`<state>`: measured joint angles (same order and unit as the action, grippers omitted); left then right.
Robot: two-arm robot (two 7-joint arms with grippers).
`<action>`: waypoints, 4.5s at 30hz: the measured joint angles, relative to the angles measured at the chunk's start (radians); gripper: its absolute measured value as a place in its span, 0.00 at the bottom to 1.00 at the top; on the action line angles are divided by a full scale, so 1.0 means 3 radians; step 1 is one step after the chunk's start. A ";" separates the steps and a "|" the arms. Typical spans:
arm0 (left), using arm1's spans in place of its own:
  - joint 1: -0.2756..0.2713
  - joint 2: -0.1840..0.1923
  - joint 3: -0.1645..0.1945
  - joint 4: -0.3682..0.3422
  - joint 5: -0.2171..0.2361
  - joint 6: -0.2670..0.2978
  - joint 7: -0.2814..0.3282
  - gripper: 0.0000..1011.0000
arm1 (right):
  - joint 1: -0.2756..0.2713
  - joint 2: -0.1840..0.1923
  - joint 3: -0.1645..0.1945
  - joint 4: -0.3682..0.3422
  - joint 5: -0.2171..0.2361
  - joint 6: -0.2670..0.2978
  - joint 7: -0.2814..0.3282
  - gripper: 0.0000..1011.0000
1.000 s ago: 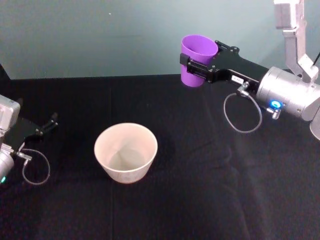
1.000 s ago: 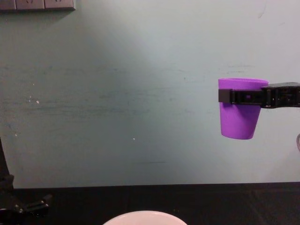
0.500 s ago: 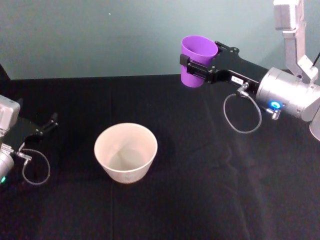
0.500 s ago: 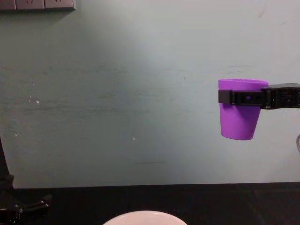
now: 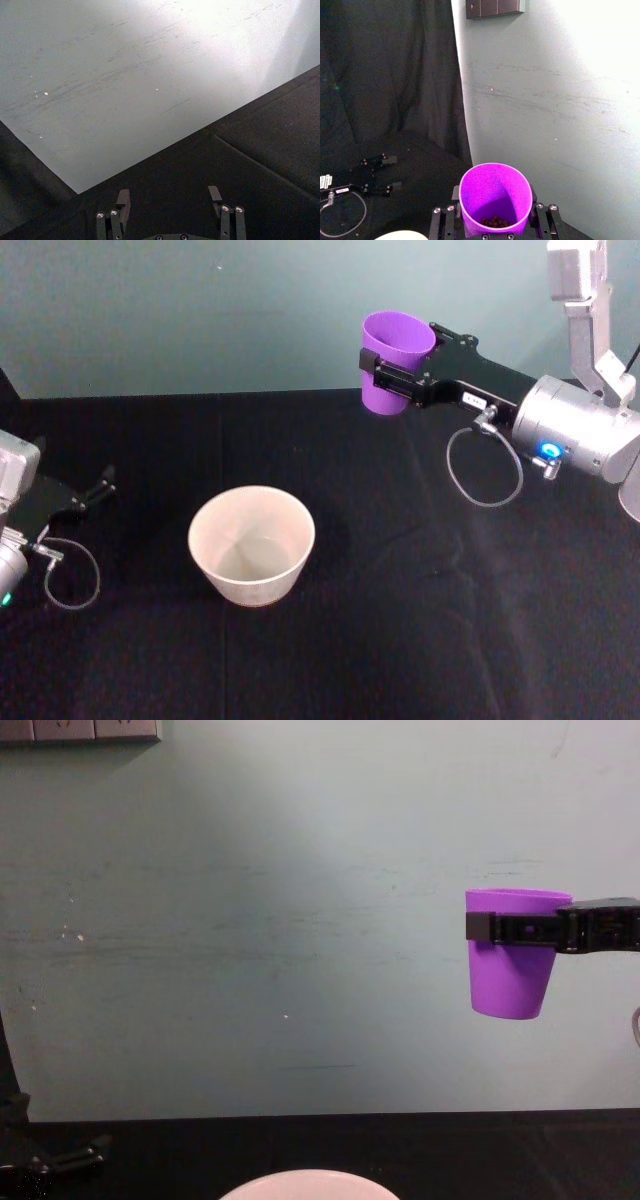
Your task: Pick up the cup and pour the mung beans from the cup into the bowl.
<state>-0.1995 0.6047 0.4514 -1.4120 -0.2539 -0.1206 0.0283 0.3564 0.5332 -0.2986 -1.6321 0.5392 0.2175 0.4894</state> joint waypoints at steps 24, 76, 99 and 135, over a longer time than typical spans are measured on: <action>0.0000 0.0000 0.0000 0.0000 0.0000 0.0000 0.0000 1.00 | 0.0000 0.0000 0.0000 0.0000 0.0000 0.0000 0.0000 0.72; 0.0000 0.0000 0.0000 0.0000 0.0000 0.0000 0.0000 1.00 | 0.0000 0.0000 0.0000 0.0000 0.0000 0.0001 0.0000 0.72; 0.0000 0.0000 0.0000 0.0000 0.0000 0.0000 0.0000 1.00 | 0.0000 0.0000 0.0000 0.0000 0.0001 0.0001 0.0000 0.72; 0.0000 0.0000 0.0000 0.0000 0.0000 0.0000 0.0000 1.00 | 0.0000 0.0000 0.0000 0.0000 0.0000 0.0000 0.0000 0.72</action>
<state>-0.1995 0.6047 0.4514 -1.4120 -0.2539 -0.1205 0.0283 0.3564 0.5332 -0.2986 -1.6321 0.5393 0.2177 0.4894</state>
